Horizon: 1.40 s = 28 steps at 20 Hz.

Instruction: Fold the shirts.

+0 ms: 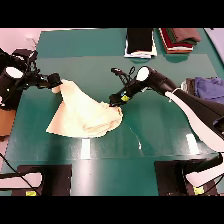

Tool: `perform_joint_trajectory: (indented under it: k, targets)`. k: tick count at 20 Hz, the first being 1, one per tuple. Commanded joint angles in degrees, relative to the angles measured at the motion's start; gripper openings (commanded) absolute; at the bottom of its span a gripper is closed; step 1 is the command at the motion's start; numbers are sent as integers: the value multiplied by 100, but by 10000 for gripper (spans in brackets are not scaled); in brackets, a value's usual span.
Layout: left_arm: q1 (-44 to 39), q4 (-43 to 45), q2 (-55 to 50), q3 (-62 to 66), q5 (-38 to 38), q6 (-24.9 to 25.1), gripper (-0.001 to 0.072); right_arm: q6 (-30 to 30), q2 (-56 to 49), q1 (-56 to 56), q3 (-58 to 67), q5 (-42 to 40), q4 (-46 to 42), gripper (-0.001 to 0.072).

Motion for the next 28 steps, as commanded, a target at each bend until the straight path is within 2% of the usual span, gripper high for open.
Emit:
perform_joint_trajectory:
  k: [1,4,6,12,16,22,25,28]
  targets:
    - [0,7,39,7,-50,-2,27,-358,92,26,94,98,7,15]
    - [28,2,498,35,107,-26,26,-352,595,-4,96,-299,-98,13]
    - [168,4,1145,229,245,-24,27,-332,1220,-122,286,-520,-490,13]
    - [511,2,3418,1539,317,-15,27,-11,3171,-702,1672,-601,-1270,13]
    - [511,-20,4343,2374,72,-20,26,133,4092,-835,2159,-566,-1517,12]
    - [511,-61,4538,3014,-498,-22,26,1036,4701,-833,2144,24,-2590,12]
    - [511,-63,4127,2855,-1095,-26,26,1338,4345,-831,2131,802,-2688,12]
    - [509,-61,3368,2455,-1891,-24,26,1510,3547,-831,1899,1781,-2686,13]
